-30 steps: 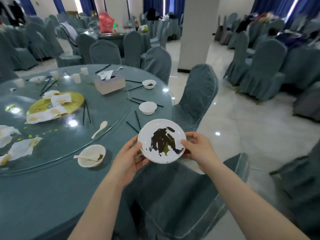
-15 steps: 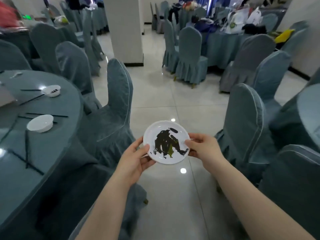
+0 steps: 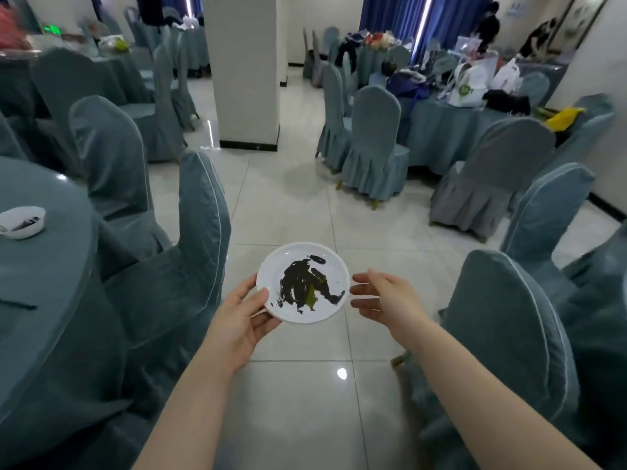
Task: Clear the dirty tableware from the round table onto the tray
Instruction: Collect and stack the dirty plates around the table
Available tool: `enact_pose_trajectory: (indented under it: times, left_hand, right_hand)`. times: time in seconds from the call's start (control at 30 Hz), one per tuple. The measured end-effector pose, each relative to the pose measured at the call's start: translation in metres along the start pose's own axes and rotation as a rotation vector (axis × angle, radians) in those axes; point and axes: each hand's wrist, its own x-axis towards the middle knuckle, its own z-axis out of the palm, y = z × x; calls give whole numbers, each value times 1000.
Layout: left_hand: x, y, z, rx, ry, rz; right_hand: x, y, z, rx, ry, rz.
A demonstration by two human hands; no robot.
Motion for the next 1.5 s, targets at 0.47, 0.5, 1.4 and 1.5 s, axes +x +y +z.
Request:
enact_pose_trajectory:
  times: [0.47, 0.5, 1.4, 1.5]
  left_hand:
    - [258, 95, 80, -81, 204, 130]
    - [273, 103, 84, -94, 232, 145]
    - [520, 338, -117, -345, 868, 605]
    - [551, 351, -139, -394, 976, 641]
  right_hand:
    - [289, -130, -2, 33, -235, -83]
    - [314, -140, 2, 20, -261, -78]
    - [664, -349, 443, -196, -971, -151]
    - [698, -357, 502, -244, -1067, -133]
